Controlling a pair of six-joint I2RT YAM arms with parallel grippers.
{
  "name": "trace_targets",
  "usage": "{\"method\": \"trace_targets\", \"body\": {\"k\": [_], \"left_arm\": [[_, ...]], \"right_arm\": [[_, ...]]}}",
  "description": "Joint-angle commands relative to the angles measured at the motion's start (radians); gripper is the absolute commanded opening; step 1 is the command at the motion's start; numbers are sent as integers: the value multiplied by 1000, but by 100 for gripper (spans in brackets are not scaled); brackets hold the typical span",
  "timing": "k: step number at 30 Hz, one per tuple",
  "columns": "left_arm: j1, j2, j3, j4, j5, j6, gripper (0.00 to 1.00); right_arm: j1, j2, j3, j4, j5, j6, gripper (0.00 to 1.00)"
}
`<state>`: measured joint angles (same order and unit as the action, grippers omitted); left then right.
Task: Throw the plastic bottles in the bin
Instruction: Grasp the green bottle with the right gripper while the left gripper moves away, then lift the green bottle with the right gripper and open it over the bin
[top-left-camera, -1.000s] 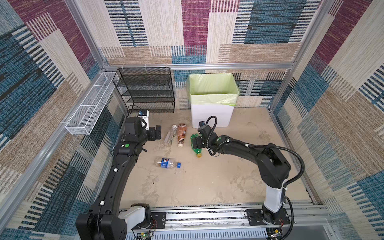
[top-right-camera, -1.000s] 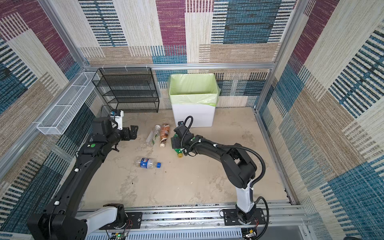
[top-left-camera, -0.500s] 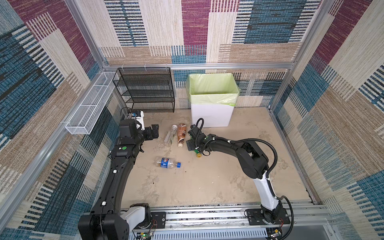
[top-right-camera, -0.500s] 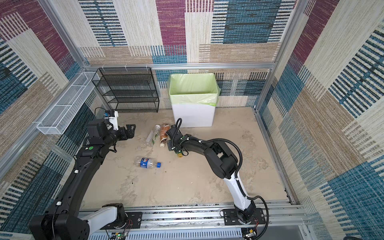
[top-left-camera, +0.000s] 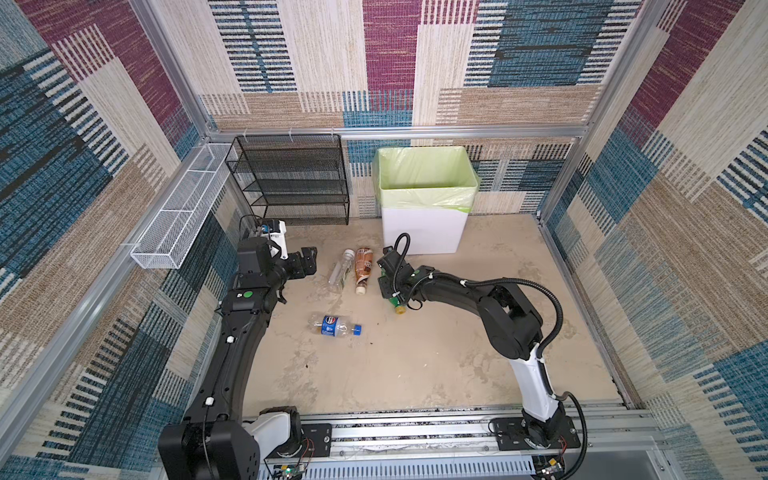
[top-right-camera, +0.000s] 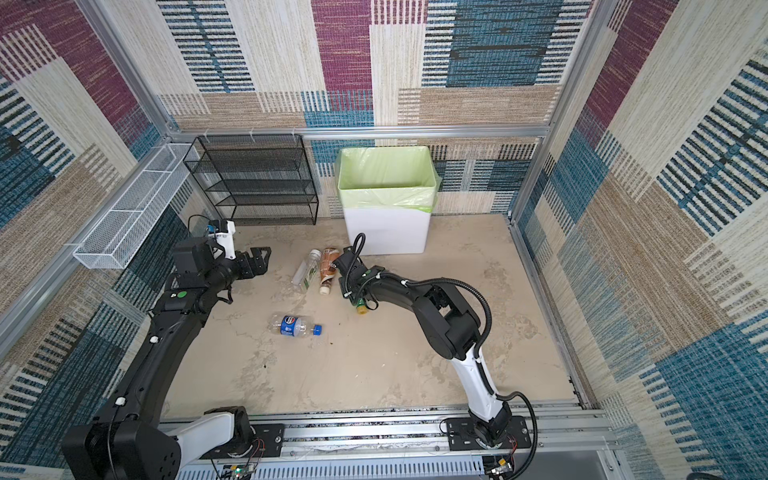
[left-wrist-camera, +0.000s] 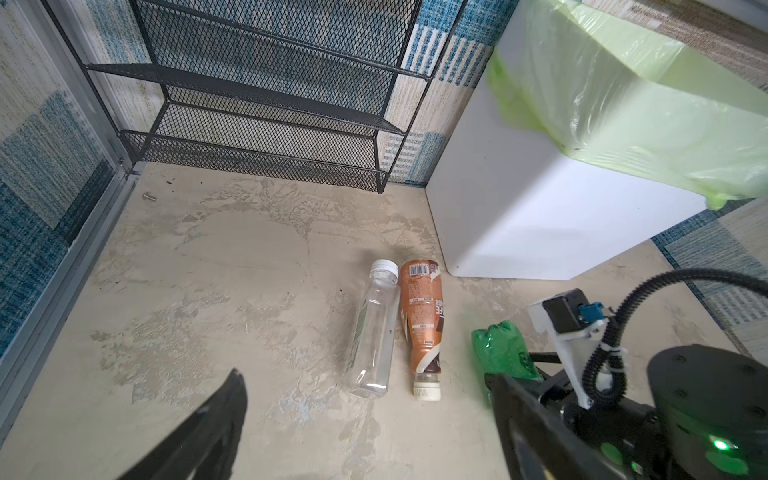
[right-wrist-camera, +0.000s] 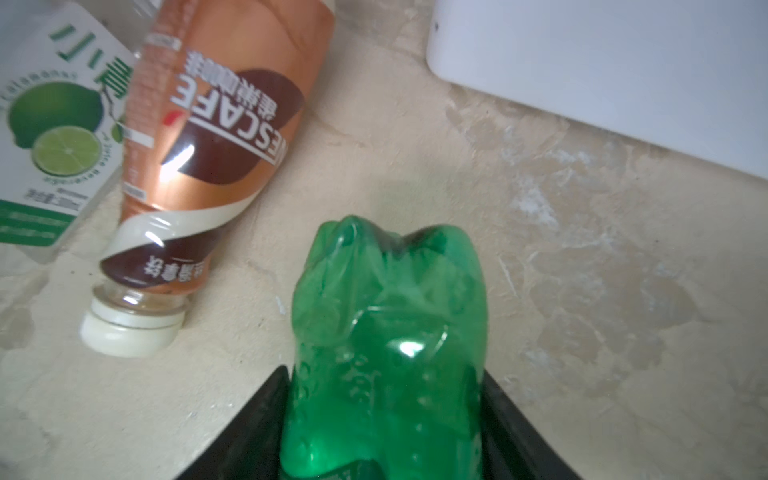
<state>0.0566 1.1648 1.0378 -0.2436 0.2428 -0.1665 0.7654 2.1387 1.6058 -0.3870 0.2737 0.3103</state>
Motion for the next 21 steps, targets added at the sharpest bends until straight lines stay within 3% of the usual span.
{"method": "trace_targets", "body": {"k": [1, 5, 15, 21], "left_arm": [[2, 1, -2, 29, 24, -27, 92], [3, 1, -8, 39, 36, -30, 91], [-5, -26, -50, 103, 89, -24, 89], [-54, -37, -71, 124, 99, 16, 88]], "right_arm": [[2, -32, 1, -17, 29, -7, 64], [-4, -111, -34, -13, 48, -6, 63], [-43, -451, -332, 294, 58, -56, 62], [-92, -683, -492, 496, 83, -91, 63]]}}
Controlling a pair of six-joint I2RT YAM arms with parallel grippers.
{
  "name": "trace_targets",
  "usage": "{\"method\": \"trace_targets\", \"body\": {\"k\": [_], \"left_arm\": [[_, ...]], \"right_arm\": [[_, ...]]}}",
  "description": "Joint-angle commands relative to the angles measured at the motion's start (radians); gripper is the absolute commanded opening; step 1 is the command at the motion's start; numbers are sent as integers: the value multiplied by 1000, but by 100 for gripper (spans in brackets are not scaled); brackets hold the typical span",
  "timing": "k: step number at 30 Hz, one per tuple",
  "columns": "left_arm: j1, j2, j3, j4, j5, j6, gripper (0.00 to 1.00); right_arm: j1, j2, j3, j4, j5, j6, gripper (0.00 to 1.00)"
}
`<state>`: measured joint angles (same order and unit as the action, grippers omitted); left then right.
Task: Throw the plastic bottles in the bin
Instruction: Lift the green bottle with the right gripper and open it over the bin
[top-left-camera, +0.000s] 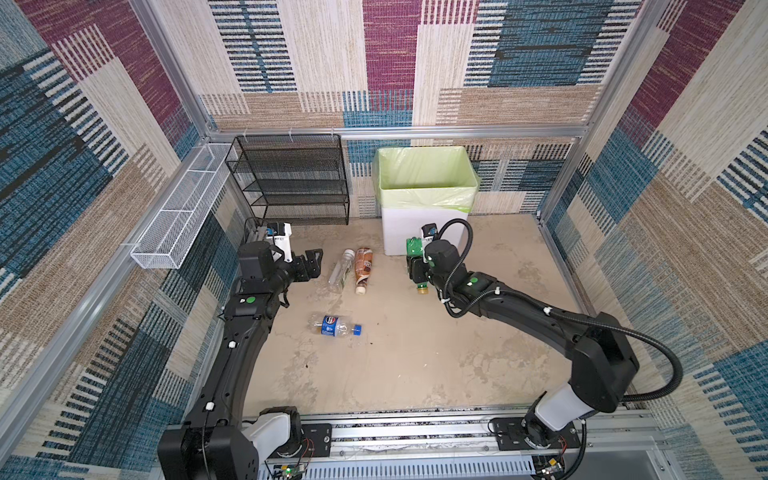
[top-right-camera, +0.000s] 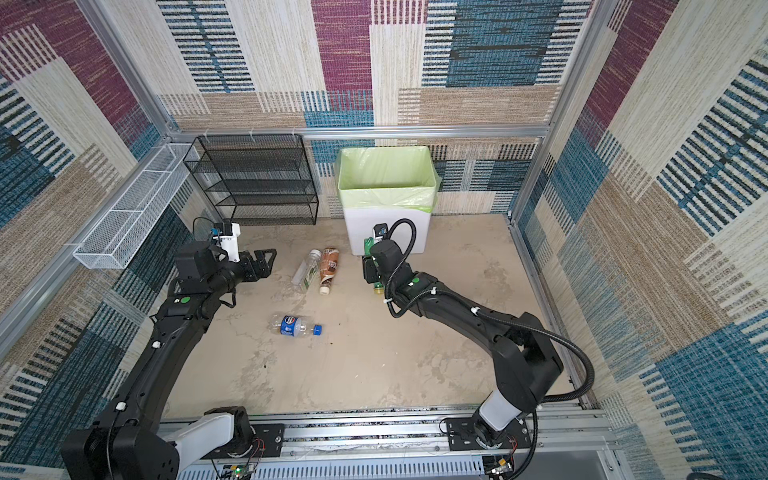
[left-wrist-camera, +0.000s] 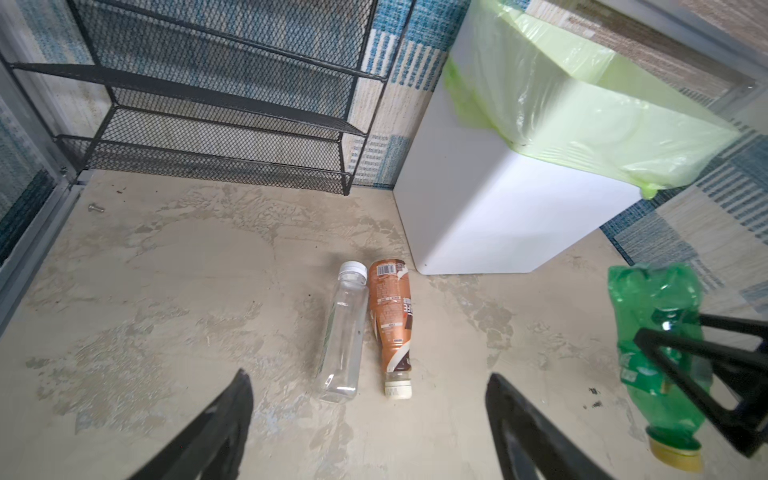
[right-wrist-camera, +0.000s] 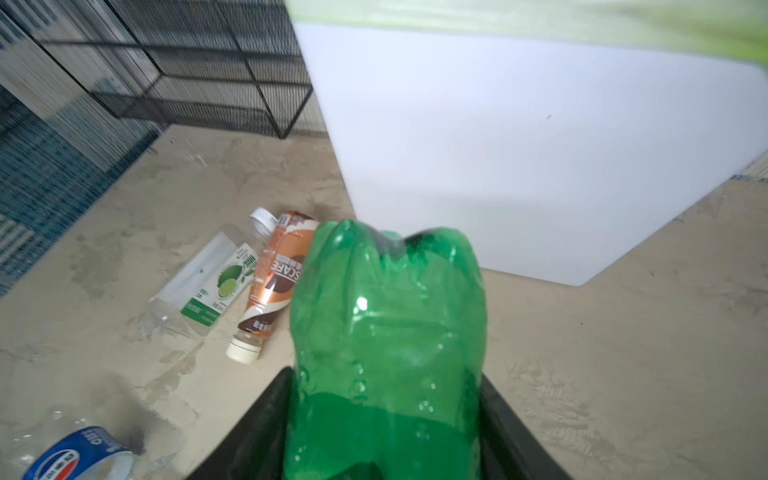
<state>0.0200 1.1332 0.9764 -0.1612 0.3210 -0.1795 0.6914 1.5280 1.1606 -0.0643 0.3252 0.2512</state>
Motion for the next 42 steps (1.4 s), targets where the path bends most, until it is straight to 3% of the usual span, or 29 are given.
{"method": "trace_targets", "body": {"k": [1, 10, 15, 17, 19, 21, 23, 25, 28, 30, 33, 35, 37, 42], "left_arm": [[-28, -7, -11, 42, 24, 37, 88], [-124, -35, -35, 54, 15, 123, 87], [-172, -45, -42, 49, 7, 160, 87], [-195, -56, -45, 42, -8, 181, 87], [-217, -71, -57, 40, -37, 199, 87], [-233, -95, -66, 38, -63, 201, 87], [-241, -122, -63, 29, -72, 203, 88], [-241, -140, -37, -18, -76, 210, 90], [-242, -145, 23, -164, -83, 249, 90], [-247, -161, 36, -244, -118, 280, 90], [-249, -213, 8, -295, -179, 315, 92], [-250, -223, 8, -343, -182, 343, 93], [-255, -214, 17, -398, -186, 379, 93], [-276, -177, 27, -469, -207, 449, 94]], "right_arm": [[-25, -112, -79, 217, 39, -45, 63], [-43, -417, -324, 715, 168, -241, 62], [-45, -451, -363, 990, 197, -327, 63], [-55, -410, -303, 998, 190, -335, 62], [-99, -314, -108, 774, 183, -250, 64], [-167, -178, 133, 535, 87, -151, 65], [-202, -19, 369, 354, -5, -148, 65], [-235, 199, 709, 81, -77, -153, 69], [-285, 519, 1234, -284, -222, -119, 79], [-290, 701, 1567, -474, -253, -121, 89], [-290, 836, 1815, -577, -245, -127, 99], [-291, 815, 1779, -550, -244, -137, 98], [-291, 742, 1637, -463, -245, -152, 99], [-291, 436, 1069, -78, -223, -174, 98]]}}
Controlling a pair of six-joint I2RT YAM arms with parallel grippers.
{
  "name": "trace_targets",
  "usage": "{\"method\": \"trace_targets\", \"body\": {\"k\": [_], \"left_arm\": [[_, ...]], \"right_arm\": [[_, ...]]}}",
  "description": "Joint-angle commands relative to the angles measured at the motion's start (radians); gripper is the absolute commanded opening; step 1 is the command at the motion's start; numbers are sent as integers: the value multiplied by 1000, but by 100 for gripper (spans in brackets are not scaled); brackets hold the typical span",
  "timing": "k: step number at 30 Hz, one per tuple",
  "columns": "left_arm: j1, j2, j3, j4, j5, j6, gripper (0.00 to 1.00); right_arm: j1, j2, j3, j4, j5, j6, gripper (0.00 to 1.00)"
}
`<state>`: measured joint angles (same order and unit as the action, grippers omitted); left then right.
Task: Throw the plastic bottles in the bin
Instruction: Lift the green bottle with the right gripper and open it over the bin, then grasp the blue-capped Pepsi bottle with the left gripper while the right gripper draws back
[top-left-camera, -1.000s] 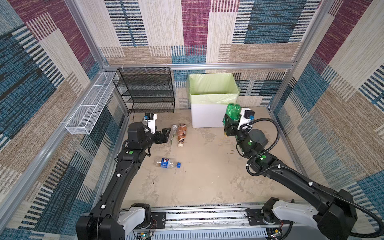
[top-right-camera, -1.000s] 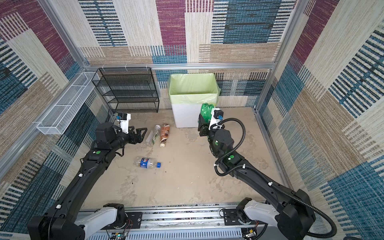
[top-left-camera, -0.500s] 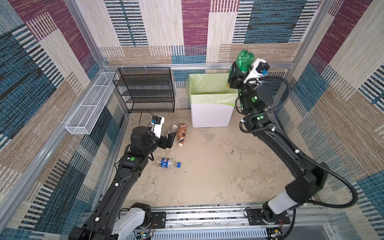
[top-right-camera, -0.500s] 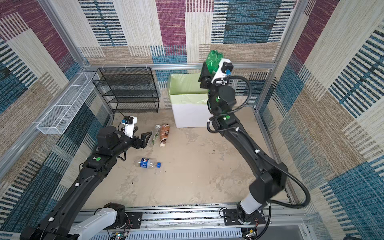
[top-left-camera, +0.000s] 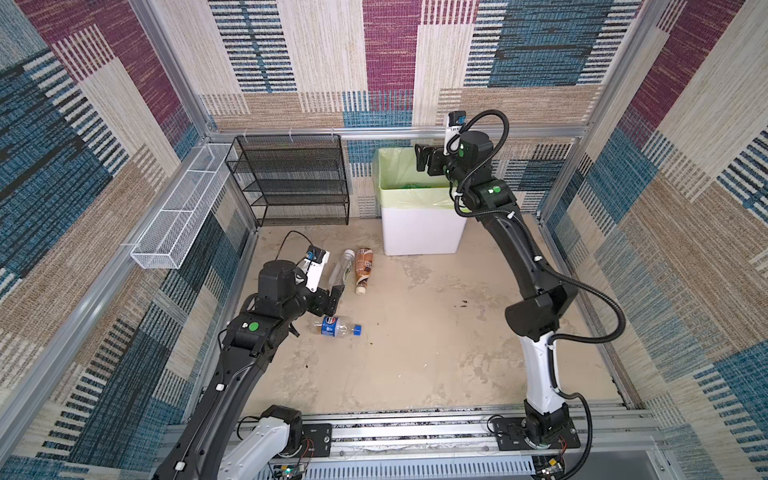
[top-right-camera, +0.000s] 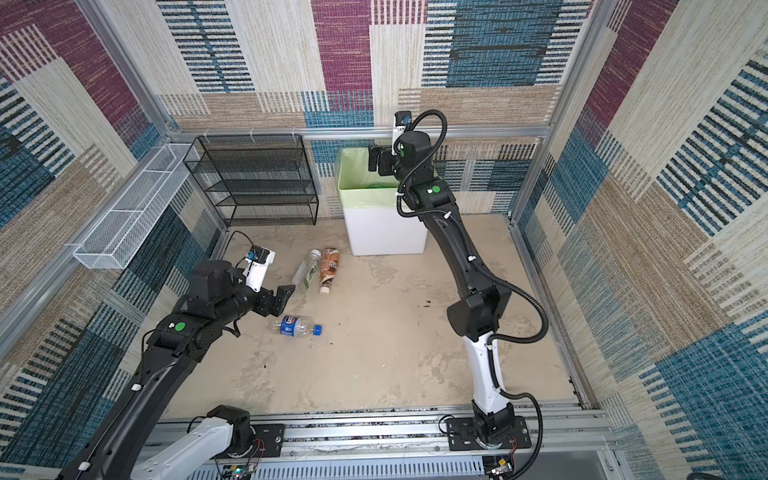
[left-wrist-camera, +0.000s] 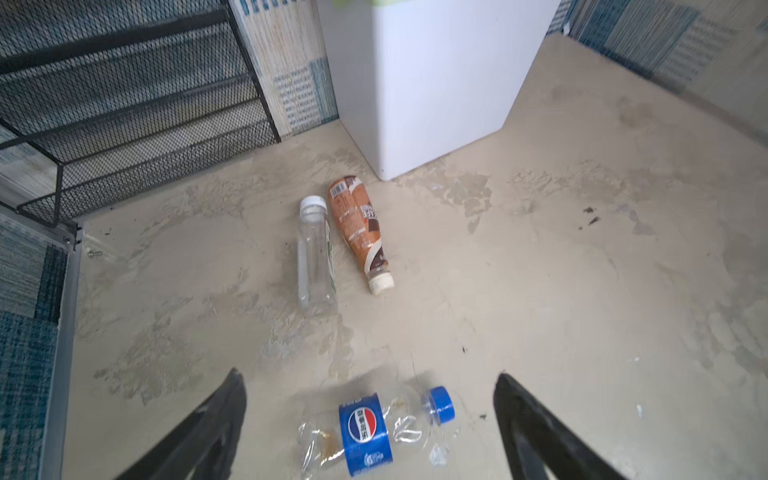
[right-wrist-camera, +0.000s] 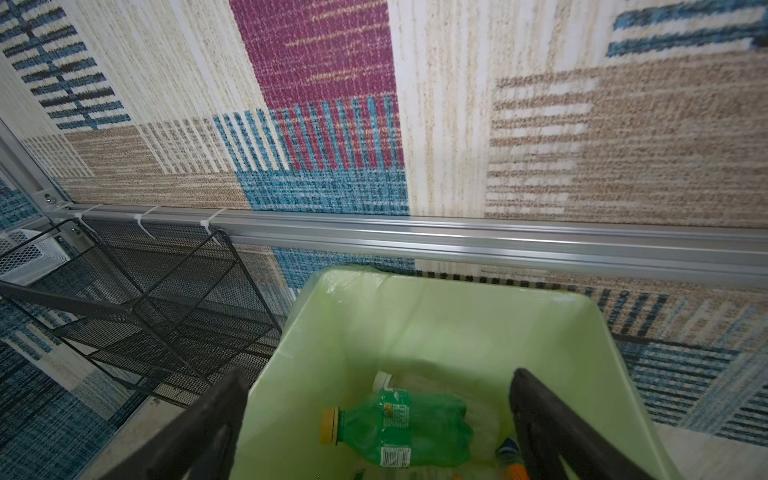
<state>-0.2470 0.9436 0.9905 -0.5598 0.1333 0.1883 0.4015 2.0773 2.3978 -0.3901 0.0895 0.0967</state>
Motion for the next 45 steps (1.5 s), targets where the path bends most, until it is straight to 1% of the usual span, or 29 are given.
{"method": "trace_targets", "body": {"k": [1, 4, 6, 9, 11, 15, 18, 21, 24, 27, 35, 37, 40, 45], "left_arm": [[-15, 21, 14, -81, -18, 102, 94], [-48, 45, 21, -112, -25, 187, 96], [-54, 66, 34, -130, -2, 232, 96], [-57, 110, 46, -172, 40, 318, 98], [-71, 145, 50, -214, 32, 382, 98], [-115, 201, 37, -274, -76, 511, 98], [-130, 228, -3, -274, -137, 574, 98], [-141, 255, -44, -263, -183, 613, 98], [-143, 277, -68, -225, -202, 626, 98], [-147, 317, -75, -191, -241, 635, 98], [-162, 415, -103, -93, -319, 685, 98], [-163, 444, -99, -58, -357, 691, 98], [-164, 488, -85, -49, -368, 699, 97], [-168, 537, -66, -66, -342, 674, 97]], "right_arm": [[-1, -159, -242, 293, 24, -24, 99], [-3, -298, -479, 413, 40, -28, 99], [-13, -390, -645, 473, 48, -18, 99], [-40, -514, -867, 532, 36, 15, 99], [-61, -584, -988, 552, 29, 43, 99], [-116, -698, -1181, 565, -1, 93, 99], [-154, -745, -1275, 569, -29, 126, 99], [-183, -774, -1349, 578, -71, 152, 99], [-198, -780, -1395, 585, -102, 163, 99], [-204, -775, -1418, 588, -129, 167, 99], [-210, -758, -1447, 612, -156, 194, 99], [-211, -761, -1450, 617, -157, 196, 99], [-211, -755, -1451, 619, -156, 197, 99], [-213, -761, -1462, 617, -146, 202, 99]]}}
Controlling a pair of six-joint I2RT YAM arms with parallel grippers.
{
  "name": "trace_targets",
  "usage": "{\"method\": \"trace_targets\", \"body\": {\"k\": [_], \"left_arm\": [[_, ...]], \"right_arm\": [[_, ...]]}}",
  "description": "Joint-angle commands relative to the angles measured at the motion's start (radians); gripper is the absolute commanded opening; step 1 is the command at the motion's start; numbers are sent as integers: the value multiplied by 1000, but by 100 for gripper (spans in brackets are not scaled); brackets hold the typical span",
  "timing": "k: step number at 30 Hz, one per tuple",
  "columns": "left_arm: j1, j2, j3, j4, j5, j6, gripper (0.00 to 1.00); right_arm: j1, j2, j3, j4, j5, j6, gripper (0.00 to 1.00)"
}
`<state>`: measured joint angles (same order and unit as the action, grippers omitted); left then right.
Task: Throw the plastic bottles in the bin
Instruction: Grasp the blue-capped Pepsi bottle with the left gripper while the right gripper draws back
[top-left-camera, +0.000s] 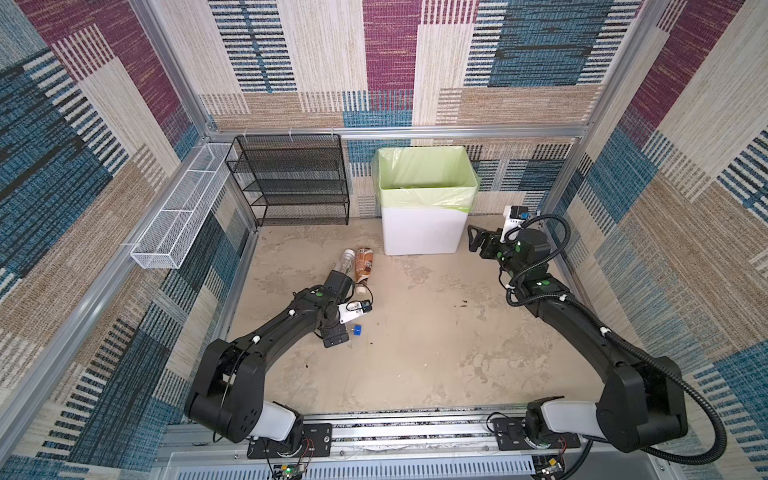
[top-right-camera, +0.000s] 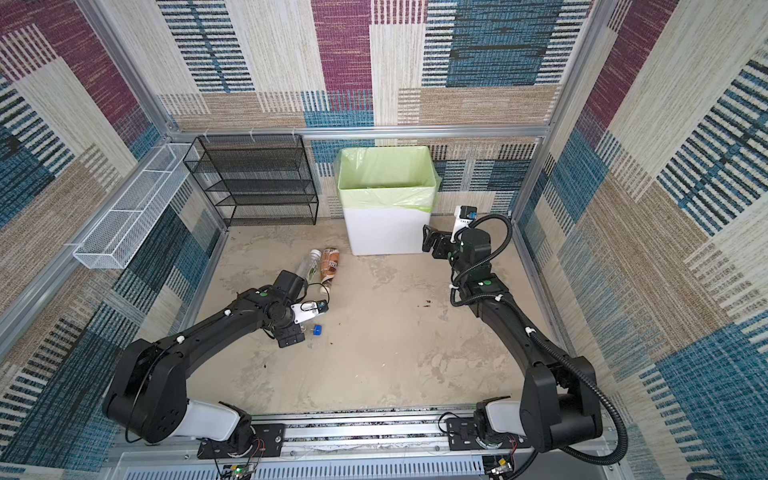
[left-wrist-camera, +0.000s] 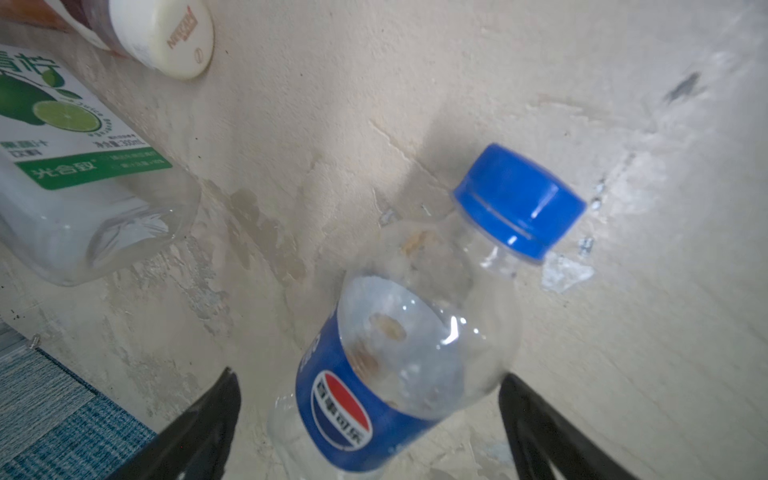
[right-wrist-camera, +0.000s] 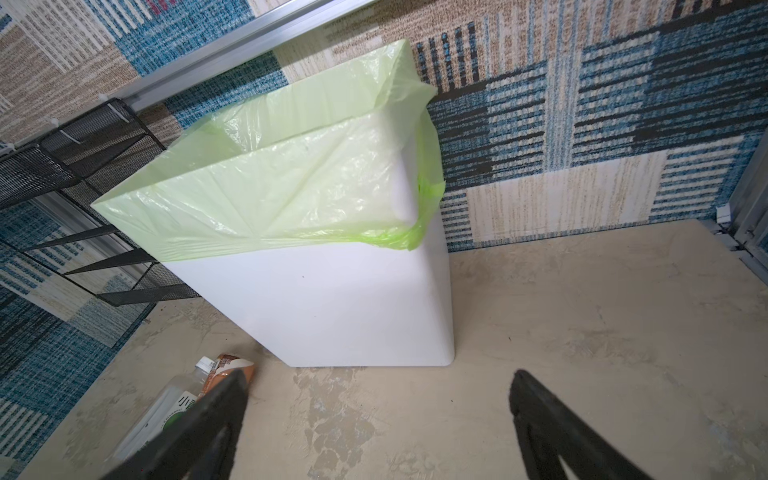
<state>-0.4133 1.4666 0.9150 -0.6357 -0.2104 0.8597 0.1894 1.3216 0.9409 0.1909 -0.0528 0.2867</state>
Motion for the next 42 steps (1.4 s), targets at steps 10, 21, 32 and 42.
{"method": "trace_targets", "body": {"k": [10, 21, 32, 42], "left_arm": [[-2, 92, 16, 16, 52, -37, 85], [-17, 205, 182, -78, 191, -191, 64], [-9, 166, 142, -78, 159, -252, 86], [-7, 172, 101, -41, 88, -263, 77]], "right_arm": [[-8, -14, -23, 38, 4, 19, 99], [-11, -30, -37, 25, 19, 31, 99], [-11, -35, -48, 24, 10, 40, 98], [-11, -43, -59, 28, 4, 51, 99]]}}
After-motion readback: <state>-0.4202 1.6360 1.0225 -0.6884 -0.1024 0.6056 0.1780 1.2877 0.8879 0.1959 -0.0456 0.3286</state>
